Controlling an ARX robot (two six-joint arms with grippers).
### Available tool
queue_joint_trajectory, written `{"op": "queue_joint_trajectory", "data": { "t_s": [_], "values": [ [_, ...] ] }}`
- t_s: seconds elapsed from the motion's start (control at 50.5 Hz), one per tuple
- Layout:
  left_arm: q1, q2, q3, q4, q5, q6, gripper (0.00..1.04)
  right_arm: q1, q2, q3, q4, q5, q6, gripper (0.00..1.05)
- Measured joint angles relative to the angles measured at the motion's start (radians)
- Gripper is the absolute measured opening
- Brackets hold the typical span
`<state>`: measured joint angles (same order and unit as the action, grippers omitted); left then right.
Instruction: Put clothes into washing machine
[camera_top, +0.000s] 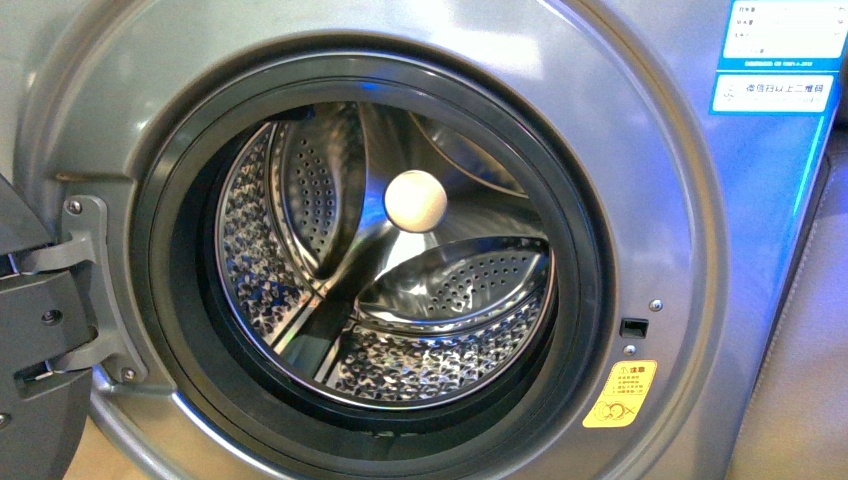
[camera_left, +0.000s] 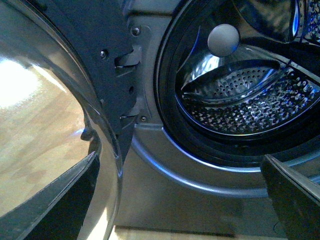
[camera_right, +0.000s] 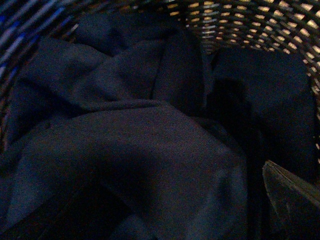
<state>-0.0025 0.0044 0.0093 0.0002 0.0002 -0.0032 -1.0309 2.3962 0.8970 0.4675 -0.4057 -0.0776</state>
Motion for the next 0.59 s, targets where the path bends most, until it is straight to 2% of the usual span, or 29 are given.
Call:
{"op": "queue_joint_trajectory", "data": {
  "t_s": [0.258, 0.595],
  "values": [
    [0.000, 0.000, 0.000, 0.000, 0.000, 0.000, 0.98, 0.055, 0.243, 0.213, -0.082, 0.058, 0.080, 0.97],
    [0.000, 0.000, 0.000, 0.000, 0.000, 0.000, 0.98, 0.060, 0.426, 0.401, -0.142, 0.087, 0.109, 0.97]
  ]
}}
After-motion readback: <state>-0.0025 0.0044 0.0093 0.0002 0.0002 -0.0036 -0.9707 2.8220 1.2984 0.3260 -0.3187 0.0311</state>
